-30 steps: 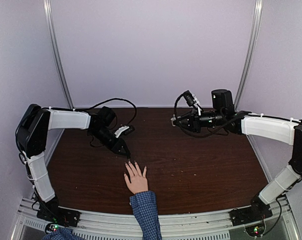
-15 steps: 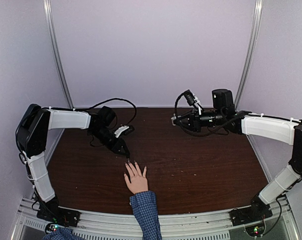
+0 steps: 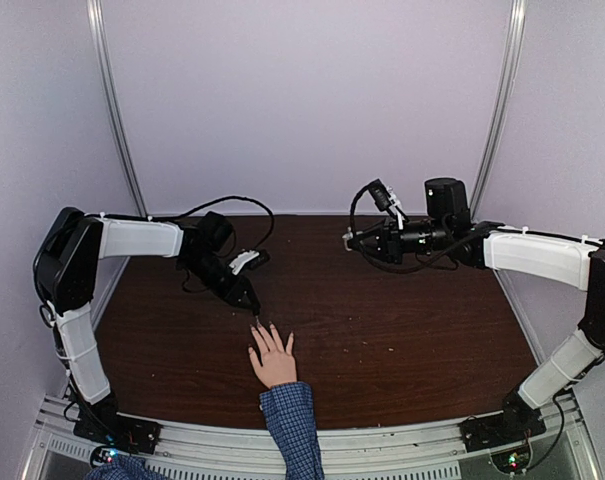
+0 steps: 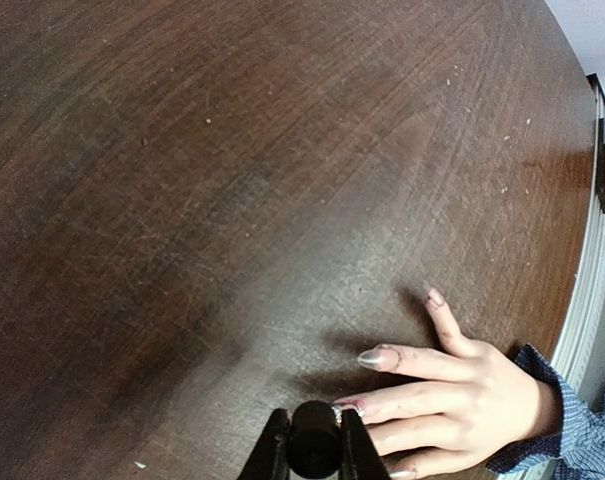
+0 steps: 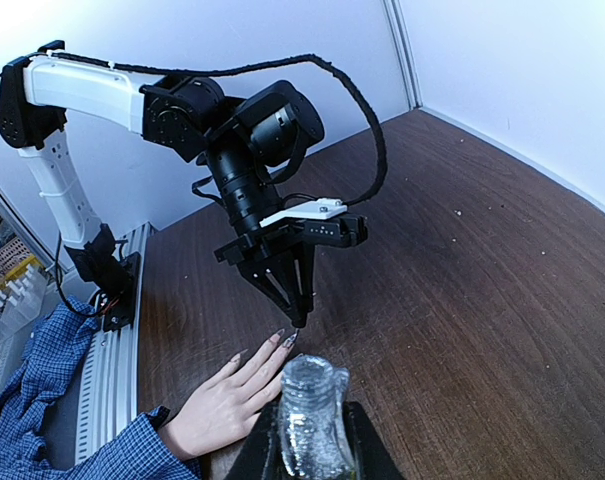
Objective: Paint the nails
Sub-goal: Paint the nail with the hand.
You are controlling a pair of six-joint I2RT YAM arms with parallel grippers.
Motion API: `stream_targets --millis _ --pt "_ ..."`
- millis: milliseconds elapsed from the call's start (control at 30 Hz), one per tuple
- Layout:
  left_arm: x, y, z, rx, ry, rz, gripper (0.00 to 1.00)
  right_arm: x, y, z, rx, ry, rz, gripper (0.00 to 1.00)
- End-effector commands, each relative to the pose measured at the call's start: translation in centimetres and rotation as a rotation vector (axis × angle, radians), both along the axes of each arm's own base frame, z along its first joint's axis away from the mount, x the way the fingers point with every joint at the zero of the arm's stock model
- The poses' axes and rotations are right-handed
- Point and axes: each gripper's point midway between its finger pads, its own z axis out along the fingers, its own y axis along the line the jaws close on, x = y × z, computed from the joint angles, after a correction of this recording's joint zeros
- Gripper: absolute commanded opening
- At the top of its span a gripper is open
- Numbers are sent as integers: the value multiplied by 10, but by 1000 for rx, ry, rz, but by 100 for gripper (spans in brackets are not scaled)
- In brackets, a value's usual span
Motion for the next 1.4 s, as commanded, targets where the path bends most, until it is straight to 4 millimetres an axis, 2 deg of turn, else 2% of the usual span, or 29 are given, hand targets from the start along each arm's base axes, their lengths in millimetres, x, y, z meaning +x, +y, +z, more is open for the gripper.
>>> stream_targets --millis 0,500,967,1167,1367 --pt "7 0 1 8 -5 14 0 3 0 4 18 -14 5 0" --pt "11 4 6 8 -18 30 0 3 0 4 21 -13 5 0" --pt "20 6 27 -57 -75 69 0 2 -1 7 26 -16 7 0" --pt "15 -3 45 -152 -101 32 0 2 -1 6 27 -14 8 0" --pt "3 -9 38 -164 -55 -10 0 2 0 6 28 -11 8 0"
